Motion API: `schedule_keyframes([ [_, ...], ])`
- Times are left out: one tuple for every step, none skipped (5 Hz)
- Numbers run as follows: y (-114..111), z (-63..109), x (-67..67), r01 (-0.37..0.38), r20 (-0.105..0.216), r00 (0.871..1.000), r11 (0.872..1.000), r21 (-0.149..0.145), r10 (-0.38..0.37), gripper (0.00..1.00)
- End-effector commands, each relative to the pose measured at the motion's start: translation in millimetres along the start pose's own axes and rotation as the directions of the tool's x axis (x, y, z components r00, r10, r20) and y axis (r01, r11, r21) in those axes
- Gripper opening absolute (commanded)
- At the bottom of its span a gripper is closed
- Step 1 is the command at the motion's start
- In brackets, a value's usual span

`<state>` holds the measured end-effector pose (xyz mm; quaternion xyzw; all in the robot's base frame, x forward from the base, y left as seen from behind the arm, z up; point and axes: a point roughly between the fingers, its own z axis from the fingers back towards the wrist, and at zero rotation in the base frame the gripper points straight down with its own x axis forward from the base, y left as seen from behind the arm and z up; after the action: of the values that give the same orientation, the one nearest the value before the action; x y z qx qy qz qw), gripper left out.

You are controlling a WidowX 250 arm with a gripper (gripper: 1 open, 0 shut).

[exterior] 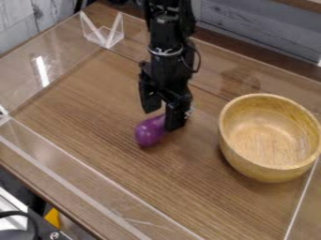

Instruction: Remove the purple eggplant from inside the brown bowl and put it on the table

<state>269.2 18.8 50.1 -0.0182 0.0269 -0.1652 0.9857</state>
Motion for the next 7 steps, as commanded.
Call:
schedule_keyframes([
  [5.7, 25.6, 7.9, -0.082, 0.077, 0.994, 0.996, 0.028, 0.079, 1.00],
  [11.1, 32.9, 6.1, -0.176, 0.087, 0.981, 0.984, 0.025, 0.173, 1.00],
  [14.5, 37.7, 3.8, -0.248, 0.099, 0.965, 0.968, 0.026, 0.244, 1.00],
  [16.6, 42.3, 0.9, -0.308, 0.111, 0.946, 0.951, 0.024, 0.304, 1.00],
  [21.5, 46.8, -3.4, -0.358, 0.127, 0.927, 0.933, 0.027, 0.352, 1.00],
  [25.7, 49.9, -8.0, -0.404, 0.143, 0.907, 0.914, 0.027, 0.397, 0.00],
  [27.8, 48.1, -5.8, -0.417, 0.155, 0.900, 0.908, 0.032, 0.408, 1.00],
])
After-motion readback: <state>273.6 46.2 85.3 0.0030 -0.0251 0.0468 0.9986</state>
